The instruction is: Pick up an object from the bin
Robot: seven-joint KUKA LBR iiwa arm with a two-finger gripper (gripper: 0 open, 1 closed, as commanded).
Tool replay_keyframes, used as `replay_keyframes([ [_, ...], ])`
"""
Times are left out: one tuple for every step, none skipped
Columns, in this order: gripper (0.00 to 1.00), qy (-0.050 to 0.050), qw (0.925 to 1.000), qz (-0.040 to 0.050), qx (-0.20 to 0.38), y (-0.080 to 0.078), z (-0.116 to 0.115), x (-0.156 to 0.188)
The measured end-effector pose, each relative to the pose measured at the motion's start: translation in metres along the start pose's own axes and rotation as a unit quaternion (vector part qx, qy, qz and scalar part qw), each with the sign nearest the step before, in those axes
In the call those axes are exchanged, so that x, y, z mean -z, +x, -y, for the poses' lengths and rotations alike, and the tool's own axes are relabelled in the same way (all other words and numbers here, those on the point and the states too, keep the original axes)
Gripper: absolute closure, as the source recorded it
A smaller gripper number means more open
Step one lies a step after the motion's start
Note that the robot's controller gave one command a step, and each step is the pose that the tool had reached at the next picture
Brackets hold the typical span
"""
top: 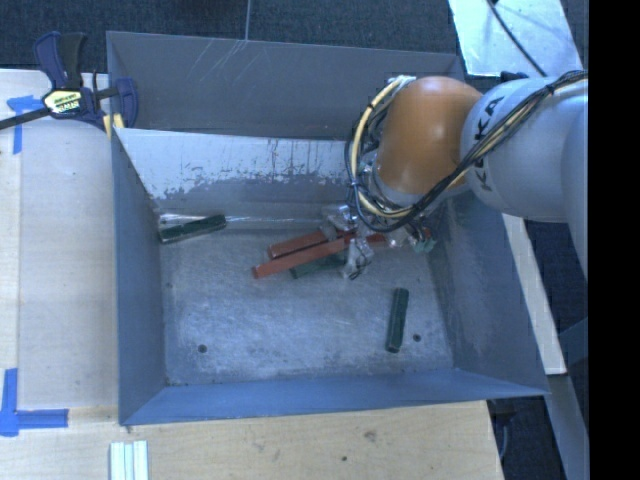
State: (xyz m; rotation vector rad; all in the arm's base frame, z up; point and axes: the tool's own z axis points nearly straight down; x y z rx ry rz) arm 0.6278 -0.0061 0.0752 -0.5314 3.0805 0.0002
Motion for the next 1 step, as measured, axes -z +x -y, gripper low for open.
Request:
replay_keyframes([
  [1.00,0.000,0.9990,-0.0023,0.046,0.0274,-0.0246,0.1386],
])
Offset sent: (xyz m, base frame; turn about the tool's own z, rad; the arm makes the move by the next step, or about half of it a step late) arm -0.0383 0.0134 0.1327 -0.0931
